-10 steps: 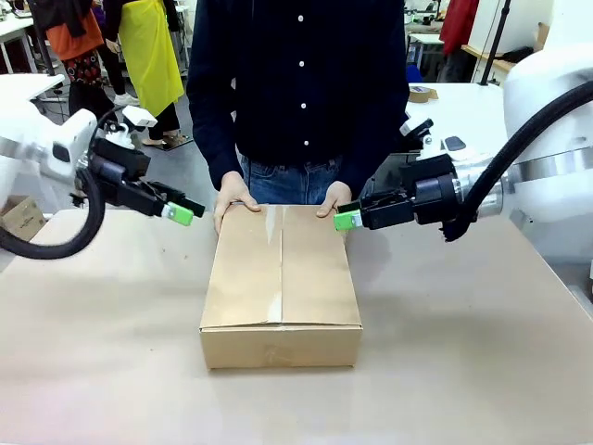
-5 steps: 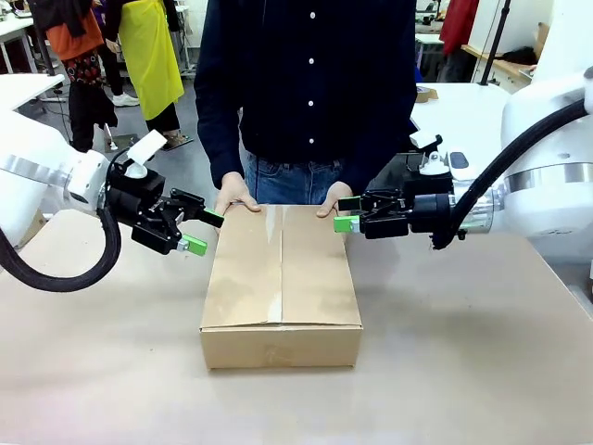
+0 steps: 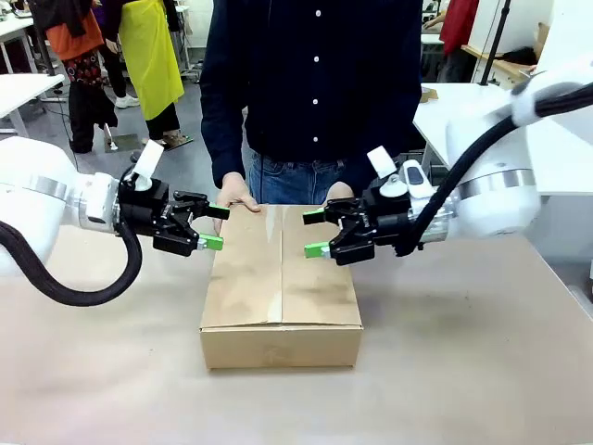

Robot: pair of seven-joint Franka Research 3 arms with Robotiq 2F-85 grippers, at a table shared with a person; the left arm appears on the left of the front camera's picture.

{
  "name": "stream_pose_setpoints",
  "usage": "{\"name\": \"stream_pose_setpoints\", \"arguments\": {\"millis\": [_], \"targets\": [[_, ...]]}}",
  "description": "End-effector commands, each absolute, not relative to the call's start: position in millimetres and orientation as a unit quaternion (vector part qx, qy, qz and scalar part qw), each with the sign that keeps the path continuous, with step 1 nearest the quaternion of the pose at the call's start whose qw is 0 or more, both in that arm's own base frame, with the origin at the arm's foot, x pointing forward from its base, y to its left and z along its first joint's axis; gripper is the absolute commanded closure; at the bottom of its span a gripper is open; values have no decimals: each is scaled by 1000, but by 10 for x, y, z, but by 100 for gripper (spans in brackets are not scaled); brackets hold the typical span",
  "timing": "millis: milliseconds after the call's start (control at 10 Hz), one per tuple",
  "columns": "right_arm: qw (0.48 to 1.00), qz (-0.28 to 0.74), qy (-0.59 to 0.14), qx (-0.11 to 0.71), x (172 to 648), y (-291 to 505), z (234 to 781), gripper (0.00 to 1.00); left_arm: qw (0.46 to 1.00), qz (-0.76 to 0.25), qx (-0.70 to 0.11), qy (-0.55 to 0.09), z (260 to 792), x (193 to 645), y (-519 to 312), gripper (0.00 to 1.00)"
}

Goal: Pack the gift set into the box.
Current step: Press and hold the closed box until the human finishes sealing it.

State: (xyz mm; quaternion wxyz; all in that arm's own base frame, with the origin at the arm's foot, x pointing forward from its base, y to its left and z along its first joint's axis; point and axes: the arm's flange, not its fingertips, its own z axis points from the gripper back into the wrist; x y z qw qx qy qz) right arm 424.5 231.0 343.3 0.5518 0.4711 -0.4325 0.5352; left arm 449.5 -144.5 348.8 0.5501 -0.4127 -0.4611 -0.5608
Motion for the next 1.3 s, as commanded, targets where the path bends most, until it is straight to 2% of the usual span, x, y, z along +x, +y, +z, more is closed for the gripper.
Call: {"name": "stream_pose_setpoints", "arguments": {"millis": [0,100,300,600,900,1200], "targets": [[537,568,-434,449,4454,2446,3326,0,556,-570,-374,-475,3337,4366,-1636,0],[524,590,-425,443,4532,2503,3276,0,566,-574,-341,-483,3249,4340,-1729,0],[556,601,-369,439,4603,2508,3172,0,574,-589,-342,-455,3177,4337,-1818,0],[596,579,-342,439,4591,2363,3065,0,579,-600,-328,-444,3175,4363,-1964,0],[631,573,-344,394,4538,2229,2994,0,601,-619,-306,-402,3111,4436,-2064,0],[631,569,-349,397,4535,2206,2923,0,619,-628,-282,-378,3130,4464,-2053,0]]}}
